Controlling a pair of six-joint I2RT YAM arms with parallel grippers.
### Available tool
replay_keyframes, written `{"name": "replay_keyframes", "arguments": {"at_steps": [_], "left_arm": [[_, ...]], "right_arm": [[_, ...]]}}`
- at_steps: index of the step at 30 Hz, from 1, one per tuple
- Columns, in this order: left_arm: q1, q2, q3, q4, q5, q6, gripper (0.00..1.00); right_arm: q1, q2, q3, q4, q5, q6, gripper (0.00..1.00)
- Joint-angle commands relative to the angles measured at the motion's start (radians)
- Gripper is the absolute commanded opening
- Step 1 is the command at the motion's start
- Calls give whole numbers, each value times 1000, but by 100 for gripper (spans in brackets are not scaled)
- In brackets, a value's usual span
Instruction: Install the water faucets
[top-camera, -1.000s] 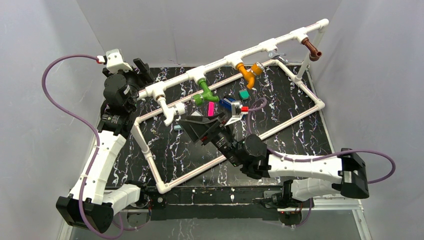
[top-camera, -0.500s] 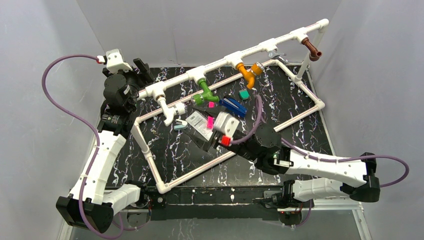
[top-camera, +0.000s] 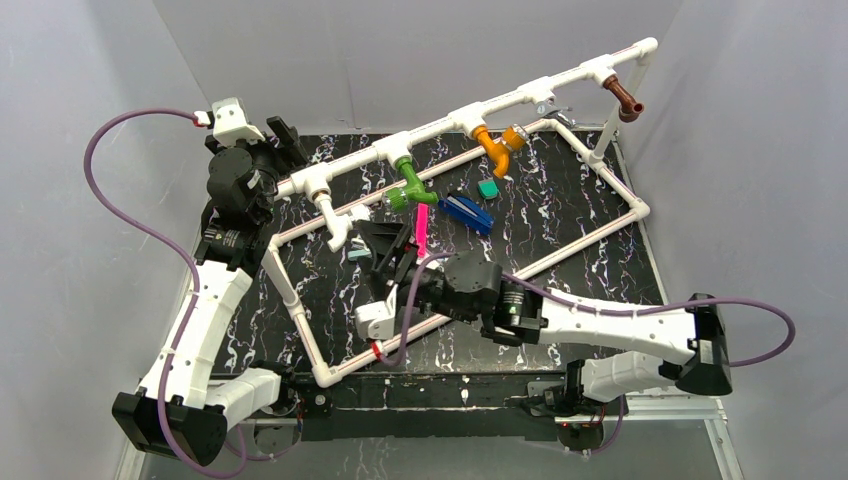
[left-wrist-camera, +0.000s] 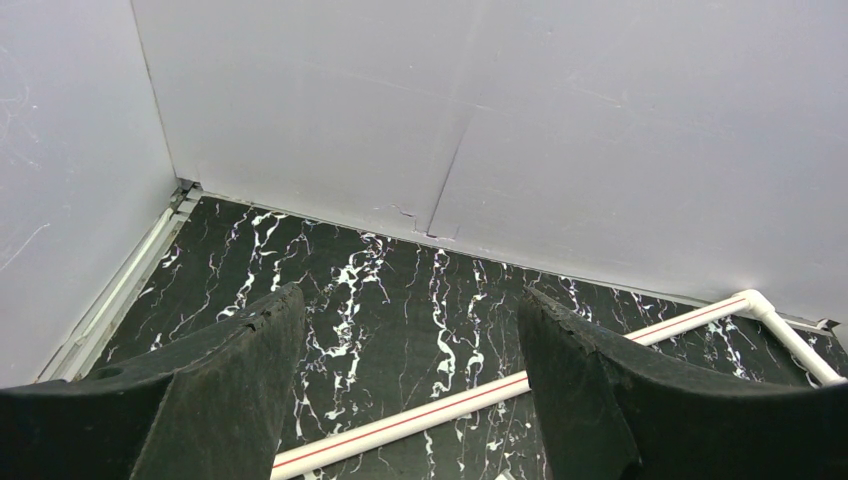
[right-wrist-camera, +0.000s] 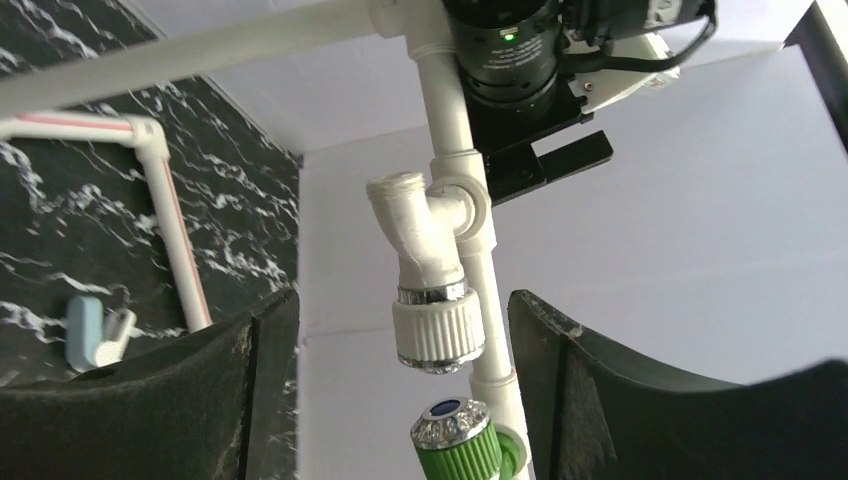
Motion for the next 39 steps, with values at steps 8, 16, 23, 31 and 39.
{"name": "replay_keyframes", "arguments": {"at_steps": [8,16,23,31,39], "left_arm": [[15,131,-127,-332,-26,7,75],[15,130,-126,-332,-20,6,75],[15,131,-125,-333,-15,5,75],[16,133,-124,-334,-13,3,75],[16,134,-125,-333,-13,3,75]], "right_arm": [[9,136,53,260,138,-372,83],[9,182,87,318,149,-364,76],[9,216,112,319,153,-345,67],[9,242,132,293,162,-299,54],[9,254,138,294,183,-271,25]]}}
